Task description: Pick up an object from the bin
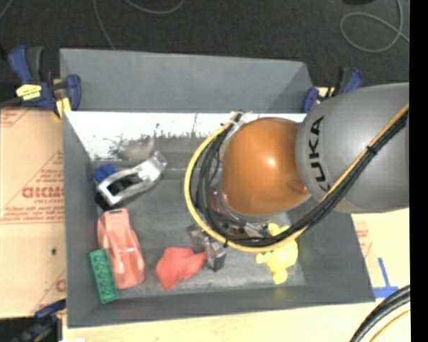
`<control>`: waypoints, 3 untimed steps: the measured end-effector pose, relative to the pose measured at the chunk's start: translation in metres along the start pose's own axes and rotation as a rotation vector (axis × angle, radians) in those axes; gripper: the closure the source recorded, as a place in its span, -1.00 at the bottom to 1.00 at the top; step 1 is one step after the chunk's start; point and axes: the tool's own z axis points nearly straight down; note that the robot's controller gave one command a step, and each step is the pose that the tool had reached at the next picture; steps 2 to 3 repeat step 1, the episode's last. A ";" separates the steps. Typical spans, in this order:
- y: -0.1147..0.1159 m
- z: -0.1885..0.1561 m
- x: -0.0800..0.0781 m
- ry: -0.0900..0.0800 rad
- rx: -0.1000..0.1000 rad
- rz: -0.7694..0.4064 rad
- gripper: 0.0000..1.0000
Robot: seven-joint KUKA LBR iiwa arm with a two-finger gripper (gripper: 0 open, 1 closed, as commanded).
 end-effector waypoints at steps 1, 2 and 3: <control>-0.002 -0.056 0.003 -0.016 0.006 0.012 1.00; -0.002 -0.056 0.003 -0.016 0.006 0.012 1.00; -0.002 -0.056 0.003 -0.016 0.006 0.012 1.00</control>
Offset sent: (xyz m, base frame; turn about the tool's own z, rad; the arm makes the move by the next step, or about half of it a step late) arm -0.0060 0.0121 0.0961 -0.0115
